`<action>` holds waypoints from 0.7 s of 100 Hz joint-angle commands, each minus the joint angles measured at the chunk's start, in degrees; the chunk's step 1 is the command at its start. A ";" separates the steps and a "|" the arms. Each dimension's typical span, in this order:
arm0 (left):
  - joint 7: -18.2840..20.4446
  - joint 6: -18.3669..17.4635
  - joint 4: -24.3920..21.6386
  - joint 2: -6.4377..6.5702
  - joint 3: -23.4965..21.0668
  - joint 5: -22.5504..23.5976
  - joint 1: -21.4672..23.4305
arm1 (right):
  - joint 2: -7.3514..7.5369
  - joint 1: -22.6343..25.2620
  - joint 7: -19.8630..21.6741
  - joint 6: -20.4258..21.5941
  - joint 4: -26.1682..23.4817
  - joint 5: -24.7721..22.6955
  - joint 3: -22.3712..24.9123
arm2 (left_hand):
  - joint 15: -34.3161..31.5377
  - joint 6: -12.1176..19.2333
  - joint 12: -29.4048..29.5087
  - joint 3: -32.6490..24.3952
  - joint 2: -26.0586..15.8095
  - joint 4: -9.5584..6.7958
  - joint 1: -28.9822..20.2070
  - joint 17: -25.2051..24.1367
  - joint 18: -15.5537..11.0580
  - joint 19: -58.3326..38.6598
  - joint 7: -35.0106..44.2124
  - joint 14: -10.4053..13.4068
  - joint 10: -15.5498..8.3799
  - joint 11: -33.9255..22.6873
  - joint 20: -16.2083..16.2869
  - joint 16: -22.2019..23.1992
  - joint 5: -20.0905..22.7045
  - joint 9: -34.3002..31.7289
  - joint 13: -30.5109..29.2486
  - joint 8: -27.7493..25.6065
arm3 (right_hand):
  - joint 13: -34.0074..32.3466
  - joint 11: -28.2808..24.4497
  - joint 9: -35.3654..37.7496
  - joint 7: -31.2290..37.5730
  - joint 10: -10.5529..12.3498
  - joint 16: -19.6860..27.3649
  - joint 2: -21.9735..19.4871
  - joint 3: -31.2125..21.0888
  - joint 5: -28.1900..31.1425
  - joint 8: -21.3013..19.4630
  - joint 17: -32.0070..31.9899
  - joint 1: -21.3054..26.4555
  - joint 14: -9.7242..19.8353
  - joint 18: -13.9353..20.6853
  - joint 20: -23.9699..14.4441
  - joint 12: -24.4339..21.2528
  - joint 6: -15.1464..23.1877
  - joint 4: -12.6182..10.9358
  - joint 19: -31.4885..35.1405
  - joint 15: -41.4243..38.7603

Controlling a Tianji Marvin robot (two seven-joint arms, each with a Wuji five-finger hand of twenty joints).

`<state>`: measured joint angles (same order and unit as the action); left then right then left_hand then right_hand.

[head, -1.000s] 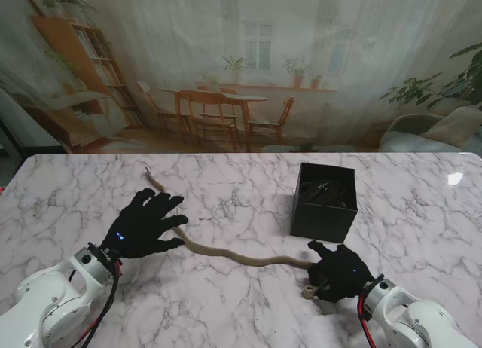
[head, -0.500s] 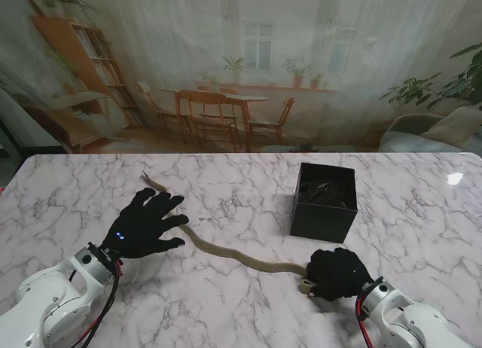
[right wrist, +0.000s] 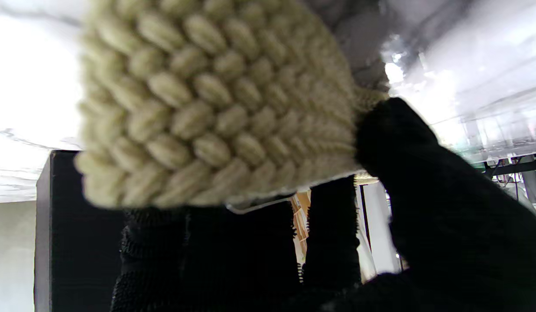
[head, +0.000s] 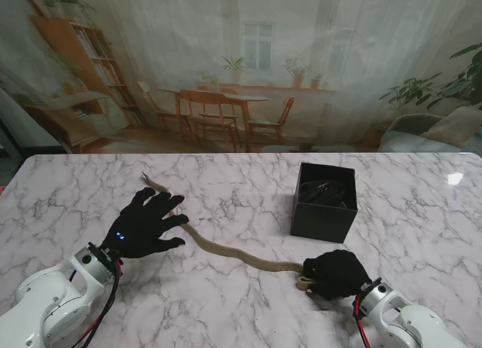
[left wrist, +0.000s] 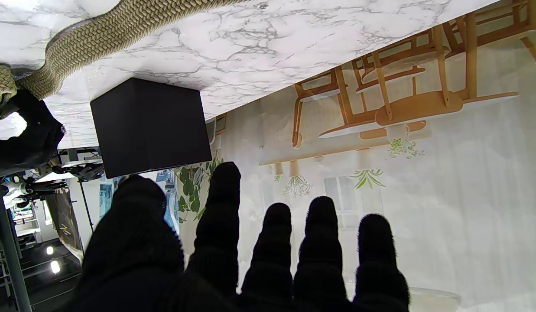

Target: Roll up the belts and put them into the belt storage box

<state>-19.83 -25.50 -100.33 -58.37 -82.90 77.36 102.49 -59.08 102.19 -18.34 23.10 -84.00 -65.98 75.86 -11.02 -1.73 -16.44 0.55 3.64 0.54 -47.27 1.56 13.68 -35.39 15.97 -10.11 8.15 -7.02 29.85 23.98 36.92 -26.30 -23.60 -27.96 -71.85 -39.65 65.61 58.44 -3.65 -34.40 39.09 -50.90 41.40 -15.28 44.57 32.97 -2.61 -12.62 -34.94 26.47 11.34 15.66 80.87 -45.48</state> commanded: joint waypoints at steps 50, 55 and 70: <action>0.67 -0.02 -0.01 -0.05 0.22 -0.02 0.00 | -0.51 -0.99 -0.65 1.76 1.56 1.83 -0.93 | -0.35 -0.71 0.20 1.04 -2.54 0.43 -0.10 -1.07 2.11 2.41 -0.12 -0.64 0.89 0.83 -0.86 0.23 -0.24 2.31 0.78 -0.72 | -3.61 -1.09 9.56 -12.59 -1.77 -2.86 -11.18 -5.76 -3.85 1.98 4.00 9.35 1.84 -1.80 1.12 -0.23 12.65 -7.07 2.62 -14.57; 0.67 -0.01 -0.01 -0.06 0.21 -0.04 0.00 | -0.52 -1.14 -0.93 1.90 1.75 1.86 -1.04 | -0.38 -0.59 0.19 1.04 -2.60 0.43 -0.11 -1.06 2.07 2.40 -0.10 -0.60 0.81 0.79 -0.85 0.24 -0.24 2.25 0.71 -0.73 | -3.59 0.12 10.17 -7.46 -1.22 -2.68 -8.54 -4.13 3.25 10.48 4.63 10.60 2.12 -1.06 1.41 -0.61 9.18 -3.31 1.79 -13.74; 0.57 -0.07 0.01 -0.05 0.21 -0.03 0.00 | -0.42 -1.40 -1.93 2.12 2.04 1.18 -1.20 | -0.42 -0.67 0.17 1.04 -2.64 0.43 -0.12 -1.10 2.10 2.38 -0.06 -0.55 0.75 0.75 -0.82 0.27 -0.22 2.17 0.63 -0.74 | -3.56 5.27 11.92 0.27 1.19 -1.55 -3.01 -4.26 8.25 12.48 6.13 7.94 3.24 1.32 2.56 -3.45 -2.58 -1.78 -1.11 -8.79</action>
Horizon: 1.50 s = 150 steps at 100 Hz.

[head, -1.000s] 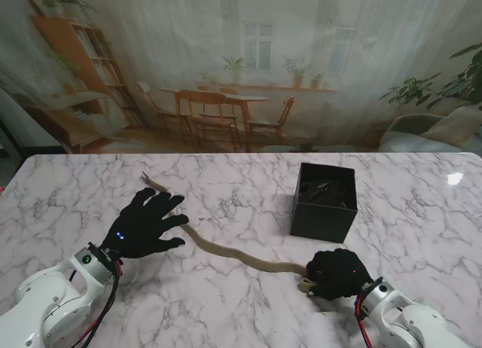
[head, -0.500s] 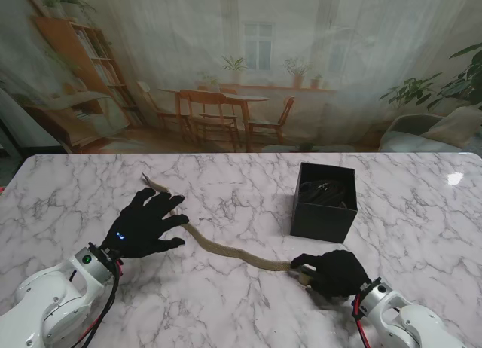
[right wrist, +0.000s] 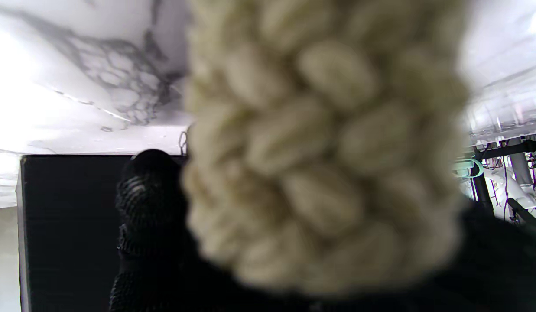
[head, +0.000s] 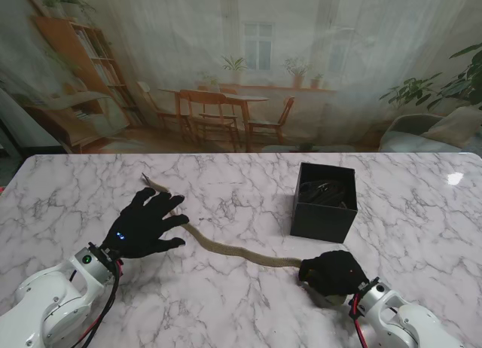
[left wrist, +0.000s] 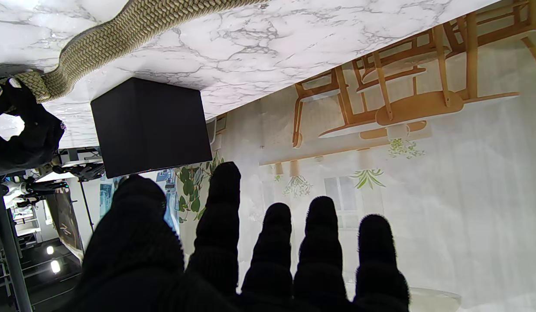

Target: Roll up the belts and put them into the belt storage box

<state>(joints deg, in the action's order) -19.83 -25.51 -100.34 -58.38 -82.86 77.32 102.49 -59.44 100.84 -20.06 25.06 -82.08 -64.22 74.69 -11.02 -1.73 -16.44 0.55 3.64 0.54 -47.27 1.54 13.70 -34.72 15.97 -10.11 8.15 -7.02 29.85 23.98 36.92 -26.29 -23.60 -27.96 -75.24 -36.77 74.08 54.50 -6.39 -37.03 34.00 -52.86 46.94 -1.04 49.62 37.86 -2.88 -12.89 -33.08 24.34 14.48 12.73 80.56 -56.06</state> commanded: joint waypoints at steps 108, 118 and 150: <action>0.75 0.21 -0.08 -0.17 -0.28 -0.40 0.23 | 2.06 6.44 35.30 4.21 -19.33 1.84 9.89 | -0.44 -0.75 0.17 1.06 -2.73 0.43 -0.27 -1.08 1.96 1.81 -0.04 -0.72 0.88 0.77 -0.86 0.32 -0.15 1.97 0.58 -0.70 | 18.92 11.19 -30.36 -29.47 -2.55 15.57 6.97 -35.20 -18.51 -20.44 -16.64 -8.79 1.21 4.86 5.81 -5.95 -23.53 -18.04 -15.45 39.74; 0.77 0.24 -0.08 -0.19 -0.33 -0.46 0.26 | 2.11 6.55 35.40 4.05 -19.76 0.66 10.00 | -0.43 -0.74 0.17 1.05 -2.70 0.42 -0.32 -1.07 2.00 1.82 -0.05 -0.75 0.87 0.77 -0.87 0.32 -0.15 1.96 0.61 -0.70 | 19.29 10.72 -30.94 -29.42 -2.13 15.80 8.96 -37.08 -19.09 -20.88 -16.70 -4.86 1.48 5.36 5.98 -6.04 -23.25 -19.14 -15.40 39.79; 0.80 0.23 -0.03 -0.17 -0.38 -0.41 0.23 | 2.39 5.85 32.63 4.46 -18.67 -5.09 8.88 | -0.46 -0.76 0.15 1.06 -2.72 0.41 -0.35 -1.06 1.99 1.79 -0.06 -0.80 0.92 0.75 -0.85 0.33 -0.13 1.91 0.54 -0.70 | 17.94 7.27 -31.22 -24.87 1.15 13.14 13.46 -34.26 -20.59 -21.53 -16.24 14.63 3.73 3.87 20.98 -3.89 -19.74 -3.21 -5.74 36.52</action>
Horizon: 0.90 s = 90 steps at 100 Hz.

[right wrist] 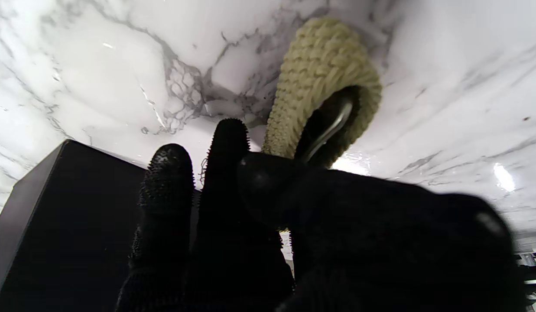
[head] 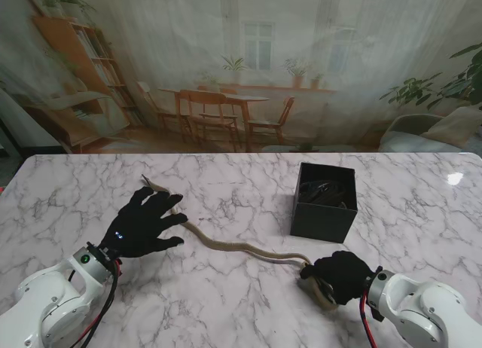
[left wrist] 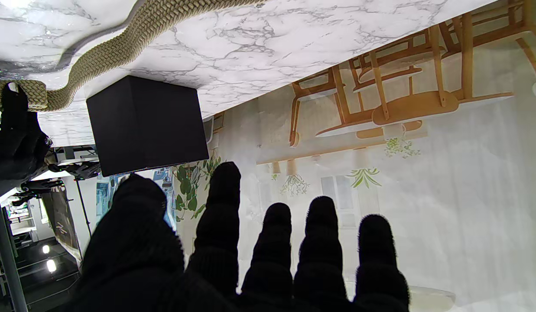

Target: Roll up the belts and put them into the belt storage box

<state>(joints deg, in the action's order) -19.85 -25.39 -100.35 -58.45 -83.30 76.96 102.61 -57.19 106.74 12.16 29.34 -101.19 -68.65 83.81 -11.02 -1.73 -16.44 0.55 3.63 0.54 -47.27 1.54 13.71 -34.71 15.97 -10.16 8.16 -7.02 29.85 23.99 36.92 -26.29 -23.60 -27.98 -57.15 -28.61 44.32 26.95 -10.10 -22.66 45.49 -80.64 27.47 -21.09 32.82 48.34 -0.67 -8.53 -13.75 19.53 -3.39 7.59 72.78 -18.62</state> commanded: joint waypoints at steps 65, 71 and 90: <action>0.82 0.11 0.07 -0.08 0.23 -0.01 0.01 | 0.44 -0.91 -4.58 -2.05 4.09 -5.63 -2.04 | -0.46 -0.78 0.10 1.07 -2.71 0.41 -0.38 -0.99 1.95 1.78 -0.06 -0.72 0.85 0.71 -0.85 0.34 -0.14 1.78 0.53 -0.68 | -3.60 -0.16 1.63 16.23 20.27 -9.14 3.94 -4.67 -3.37 -1.71 7.53 5.18 5.21 9.40 -0.06 -0.03 20.50 7.12 9.36 -7.19; 0.84 0.11 0.06 -0.08 0.22 -0.02 0.03 | 0.43 -0.93 -4.92 -2.24 4.28 -5.66 -2.18 | -0.45 -0.76 0.10 1.06 -2.73 0.41 -0.40 -0.98 1.92 1.77 -0.07 -0.71 0.84 0.72 -0.86 0.34 -0.17 1.79 0.55 -0.68 | -4.97 -0.07 2.72 16.73 20.10 -11.58 -1.36 4.26 -2.44 -0.71 10.15 0.78 4.46 11.53 -2.23 -0.29 19.43 4.41 7.43 -6.76; 0.76 0.09 0.06 -0.07 0.22 0.01 0.05 | 0.37 -1.19 -6.97 -2.20 5.41 -5.34 -2.76 | -0.48 -0.72 0.10 1.07 -2.76 0.42 -0.39 -0.96 1.93 1.76 -0.04 -0.68 0.84 0.72 -0.86 0.36 -0.13 1.82 0.49 -0.68 | -6.76 -1.29 5.60 18.37 16.07 -12.97 -2.69 17.81 3.26 -1.56 13.99 -8.67 3.94 12.49 -18.25 2.40 17.49 5.26 0.56 -8.41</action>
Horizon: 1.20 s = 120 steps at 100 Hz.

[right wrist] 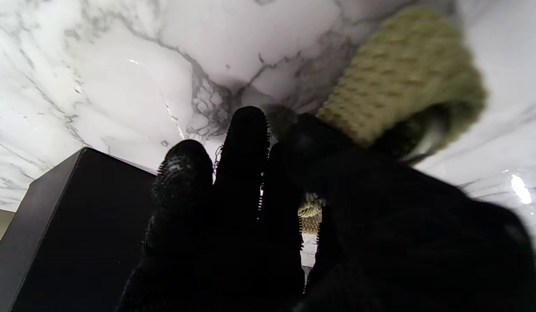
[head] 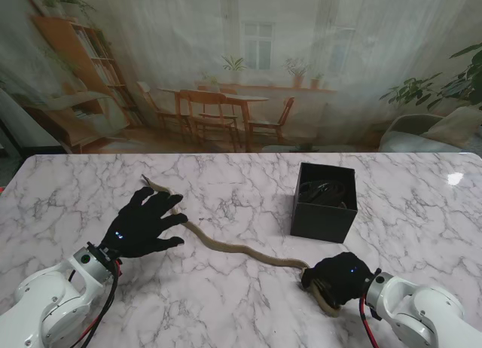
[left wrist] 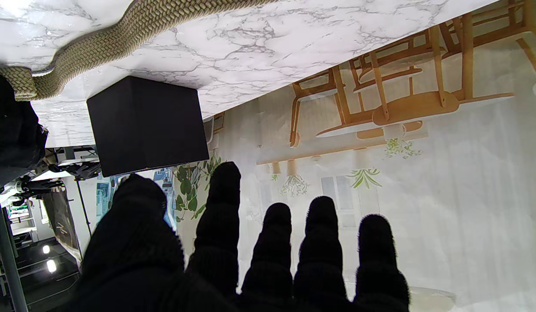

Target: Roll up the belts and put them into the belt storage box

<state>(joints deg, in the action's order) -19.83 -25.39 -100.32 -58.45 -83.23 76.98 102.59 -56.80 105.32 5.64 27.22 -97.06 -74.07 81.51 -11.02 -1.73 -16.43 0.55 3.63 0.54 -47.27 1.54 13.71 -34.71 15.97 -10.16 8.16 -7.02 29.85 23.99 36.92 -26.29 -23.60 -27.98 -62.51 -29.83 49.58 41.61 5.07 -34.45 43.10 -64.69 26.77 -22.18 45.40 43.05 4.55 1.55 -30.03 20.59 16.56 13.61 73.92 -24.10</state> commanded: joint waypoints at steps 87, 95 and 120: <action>0.40 0.10 0.18 -0.06 0.39 0.02 -0.04 | -1.00 -1.07 -9.75 -2.38 5.90 4.49 -3.90 | -0.37 -0.92 0.22 1.08 -2.85 0.42 -0.21 -1.16 1.73 1.83 -0.20 -0.63 1.05 1.02 -0.92 0.32 -0.45 3.14 1.08 -0.63 | 21.87 1.60 -8.22 20.03 -12.15 18.72 -2.44 7.30 13.15 -3.09 -25.81 -10.42 -10.89 -22.81 3.71 0.00 3.35 0.43 -17.24 11.32; 0.38 0.09 0.18 -0.07 0.40 0.00 -0.03 | -1.05 -1.38 -10.42 -2.31 6.33 4.77 -4.29 | -0.37 -0.93 0.23 1.07 -2.85 0.42 -0.23 -1.16 1.69 1.83 -0.17 -0.59 1.00 1.04 -0.92 0.32 -0.39 3.18 1.08 -0.64 | 20.57 -1.85 -5.99 21.64 -9.54 17.29 -2.42 6.85 10.54 -6.55 -25.11 -10.42 -8.48 -21.91 3.64 3.27 5.29 0.58 -15.72 9.87; 0.29 0.09 0.15 -0.07 0.40 0.03 0.00 | -1.10 -1.92 -12.41 -2.28 6.94 4.47 -4.94 | -0.36 -0.95 0.22 1.08 -2.84 0.42 -0.21 -1.18 1.72 1.88 -0.20 -0.63 1.08 1.04 -0.91 0.32 -0.46 3.21 1.11 -0.64 | 18.44 -8.47 -2.84 25.21 -7.00 13.36 -3.31 7.84 11.26 -10.37 -24.71 -11.57 -7.42 -21.77 1.57 9.17 5.66 0.29 -13.22 5.74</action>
<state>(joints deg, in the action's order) -20.11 -25.37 -100.19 -58.45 -83.02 77.02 102.55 -57.74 103.56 -6.14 25.13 -90.53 -69.30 76.94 -11.02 -1.73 -16.40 0.55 3.63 0.54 -47.27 1.45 13.71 -34.71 15.97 -10.17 8.18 -6.98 29.85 23.99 36.92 -25.62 -23.60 -27.98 -42.62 -33.25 43.20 58.98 -7.82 -19.61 41.67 -54.83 35.49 -28.85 20.28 31.82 -4.31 -20.39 -27.27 27.79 19.40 14.43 59.16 -15.39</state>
